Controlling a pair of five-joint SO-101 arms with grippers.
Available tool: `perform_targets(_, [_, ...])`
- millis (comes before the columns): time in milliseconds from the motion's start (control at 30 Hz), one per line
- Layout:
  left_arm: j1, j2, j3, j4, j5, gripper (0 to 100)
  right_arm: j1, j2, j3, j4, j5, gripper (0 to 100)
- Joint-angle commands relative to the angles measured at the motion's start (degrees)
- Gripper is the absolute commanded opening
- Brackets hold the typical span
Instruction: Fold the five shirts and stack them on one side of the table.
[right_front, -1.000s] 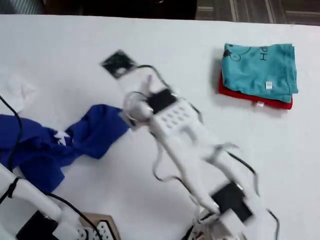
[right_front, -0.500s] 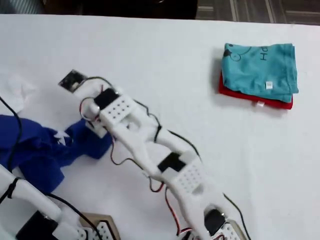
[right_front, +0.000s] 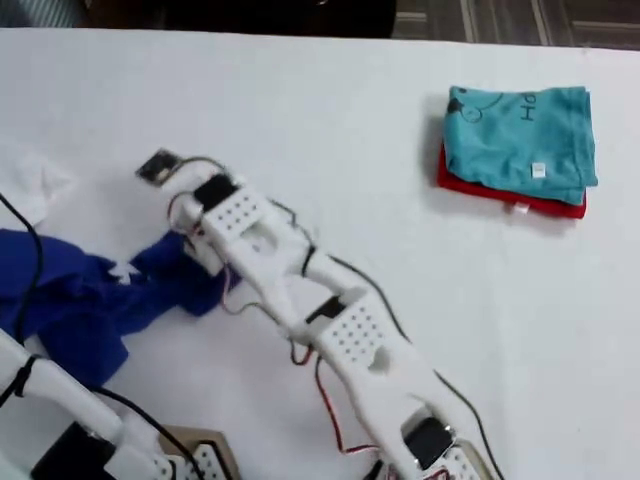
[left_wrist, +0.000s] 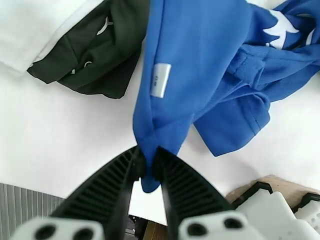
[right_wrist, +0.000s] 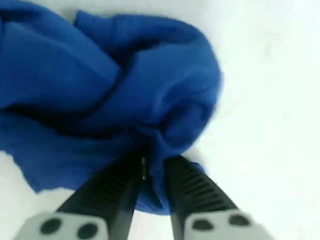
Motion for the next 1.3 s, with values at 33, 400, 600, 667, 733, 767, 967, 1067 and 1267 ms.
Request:
perform_targets(33, [2.7,-2.1,-2.4,1.1,3.1,3,10.2,-2.9,-12.8,7.0,0.0,1.9])
perform_targets(400, [23.4,-2.2,-23.9,1.5,18.0,2,32.7,-15.7,-29.5,14.2,3.4,1.9])
perform_targets(600, [28.4,-2.3,-30.5,1.5,18.5,2,40.1,-29.6,-21.2,14.2,4.7,1.9])
perform_targets(667, [29.3,-2.3,-30.2,1.6,18.5,2,42.1,-35.4,-13.1,14.2,4.7,1.9])
perform_targets(733, [30.6,-2.3,-27.8,1.6,18.2,2,43.2,-40.7,-1.7,14.2,4.7,1.9])
perform_targets(767, [31.4,-2.3,-25.7,1.6,18.2,2,43.4,-43.0,4.9,14.2,5.4,1.9])
perform_targets(967, [35.0,-1.8,-5.3,0.9,17.9,2,43.6,-52.2,45.2,11.5,7.5,1.9])
perform_targets(1067, [35.6,-1.8,3.6,-0.7,17.8,2,43.9,-56.0,60.2,8.6,11.4,1.9])
perform_targets(1267, [35.6,-1.8,10.2,-0.4,17.8,2,44.4,-66.9,70.9,6.3,26.8,2.2])
